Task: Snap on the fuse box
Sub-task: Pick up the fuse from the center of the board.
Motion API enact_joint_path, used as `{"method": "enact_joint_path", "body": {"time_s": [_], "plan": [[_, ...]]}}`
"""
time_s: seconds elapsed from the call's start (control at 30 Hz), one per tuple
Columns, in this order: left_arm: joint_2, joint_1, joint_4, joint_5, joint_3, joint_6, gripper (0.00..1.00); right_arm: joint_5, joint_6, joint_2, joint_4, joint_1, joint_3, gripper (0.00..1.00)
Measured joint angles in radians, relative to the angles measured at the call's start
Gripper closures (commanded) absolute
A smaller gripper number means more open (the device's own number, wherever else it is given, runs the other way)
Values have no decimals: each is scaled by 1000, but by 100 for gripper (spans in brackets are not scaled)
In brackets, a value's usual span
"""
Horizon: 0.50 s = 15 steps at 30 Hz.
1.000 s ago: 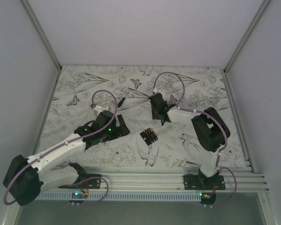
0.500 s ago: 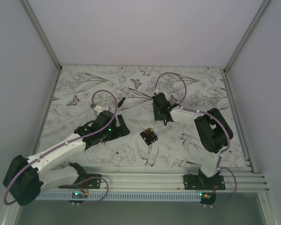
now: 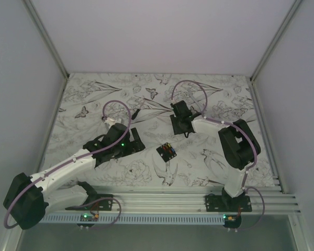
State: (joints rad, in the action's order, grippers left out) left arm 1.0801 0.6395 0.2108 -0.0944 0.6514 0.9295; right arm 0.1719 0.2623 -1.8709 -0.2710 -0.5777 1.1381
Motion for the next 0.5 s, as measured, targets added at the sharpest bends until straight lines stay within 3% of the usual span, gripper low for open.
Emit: {"method": "enact_joint_path", "body": {"time_s": [0.5], "plan": [[6, 0, 0, 16, 0, -3, 0, -10, -53, -33, -17, 1, 46, 66]]}}
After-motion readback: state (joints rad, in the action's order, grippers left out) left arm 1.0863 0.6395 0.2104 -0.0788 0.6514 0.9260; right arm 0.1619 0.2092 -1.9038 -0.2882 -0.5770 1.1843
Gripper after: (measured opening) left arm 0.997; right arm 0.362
